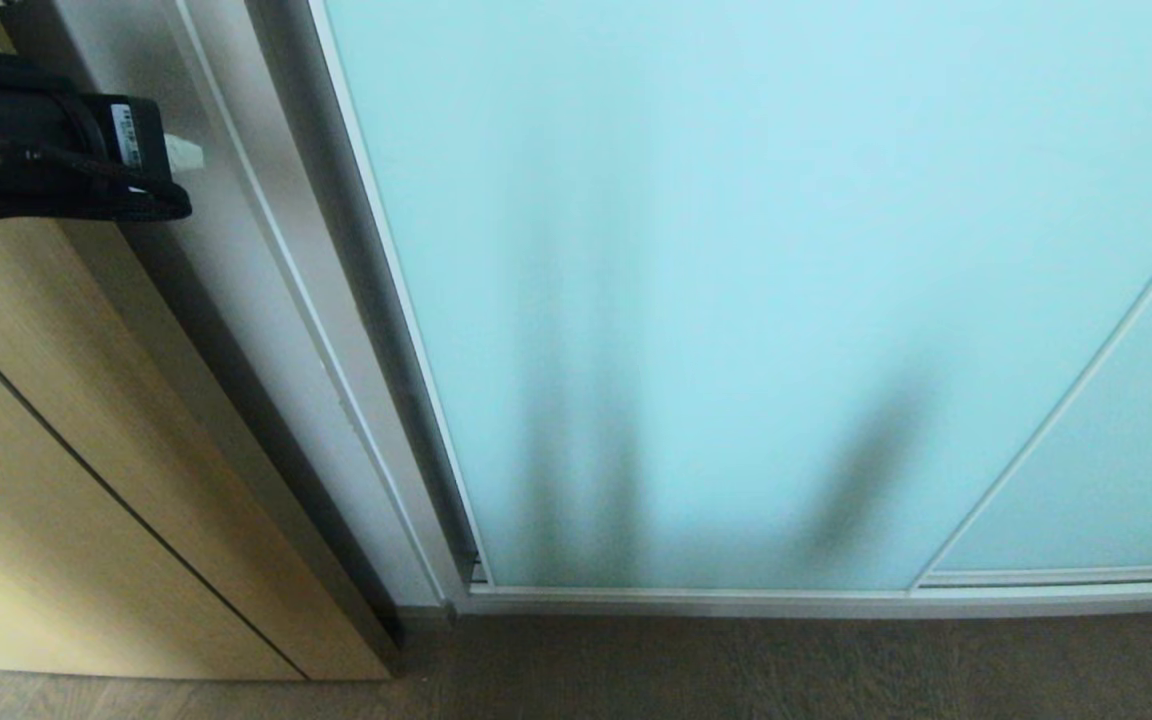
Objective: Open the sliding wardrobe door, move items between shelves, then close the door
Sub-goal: Open the door
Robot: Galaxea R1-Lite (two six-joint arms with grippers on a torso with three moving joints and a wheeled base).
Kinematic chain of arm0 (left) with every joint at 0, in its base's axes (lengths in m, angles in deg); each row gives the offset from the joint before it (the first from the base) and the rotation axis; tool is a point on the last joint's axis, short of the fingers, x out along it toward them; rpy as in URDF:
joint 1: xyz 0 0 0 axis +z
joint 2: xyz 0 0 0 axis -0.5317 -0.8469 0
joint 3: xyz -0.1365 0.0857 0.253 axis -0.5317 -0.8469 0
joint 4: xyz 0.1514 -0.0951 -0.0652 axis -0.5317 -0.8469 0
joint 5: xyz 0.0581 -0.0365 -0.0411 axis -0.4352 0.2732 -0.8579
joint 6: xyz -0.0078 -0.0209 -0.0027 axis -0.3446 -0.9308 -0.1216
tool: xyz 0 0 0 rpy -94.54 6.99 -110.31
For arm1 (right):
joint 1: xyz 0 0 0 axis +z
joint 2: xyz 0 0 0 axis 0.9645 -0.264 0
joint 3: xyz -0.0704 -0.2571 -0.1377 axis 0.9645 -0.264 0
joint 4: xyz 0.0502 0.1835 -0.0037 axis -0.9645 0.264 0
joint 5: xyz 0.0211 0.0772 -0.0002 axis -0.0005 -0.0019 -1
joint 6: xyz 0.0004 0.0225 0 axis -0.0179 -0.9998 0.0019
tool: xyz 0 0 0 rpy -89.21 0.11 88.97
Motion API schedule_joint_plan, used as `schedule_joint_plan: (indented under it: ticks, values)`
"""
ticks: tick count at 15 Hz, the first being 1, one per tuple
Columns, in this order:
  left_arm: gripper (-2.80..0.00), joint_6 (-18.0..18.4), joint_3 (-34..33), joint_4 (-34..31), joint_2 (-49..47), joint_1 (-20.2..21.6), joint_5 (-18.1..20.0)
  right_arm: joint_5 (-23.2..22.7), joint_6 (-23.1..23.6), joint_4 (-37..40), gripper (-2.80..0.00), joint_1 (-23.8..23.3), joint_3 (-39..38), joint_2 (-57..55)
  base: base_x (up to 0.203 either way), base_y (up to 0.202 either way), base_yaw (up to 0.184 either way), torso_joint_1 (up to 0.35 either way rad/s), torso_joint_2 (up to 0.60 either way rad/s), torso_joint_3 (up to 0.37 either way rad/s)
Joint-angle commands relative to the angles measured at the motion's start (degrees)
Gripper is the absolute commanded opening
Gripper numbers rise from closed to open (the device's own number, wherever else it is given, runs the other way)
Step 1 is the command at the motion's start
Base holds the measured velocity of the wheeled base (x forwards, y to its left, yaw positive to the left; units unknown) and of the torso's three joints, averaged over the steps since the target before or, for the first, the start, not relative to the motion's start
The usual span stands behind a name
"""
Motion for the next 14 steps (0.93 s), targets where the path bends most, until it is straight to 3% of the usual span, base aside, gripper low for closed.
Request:
schedule_joint_plan:
  ticks: [1, 8, 14]
  values:
    - [-2.8, 0.1, 0.0, 0.2, -1.5, 0.0, 0.0, 0.0, 0.0, 0.0, -2.8, 0.0, 0.0, 0.1, 0.0, 0.0, 0.0, 0.0, 0.0, 0.0]
    - [-2.8, 0.0, 1.2, 4.2, -4.8, -4.1, -2.6, 0.0, 0.0, 0.0, -2.8, 0.0, 0.0, 0.1, 0.0, 0.0, 0.0, 0.0, 0.0, 0.0]
    - [-2.8, 0.0, 1.3, 6.9, -7.3, -4.8, -3.5, 0.0, 0.0, 0.0, -2.8, 0.0, 0.0, 0.1, 0.0, 0.0, 0.0, 0.0, 0.0, 0.0]
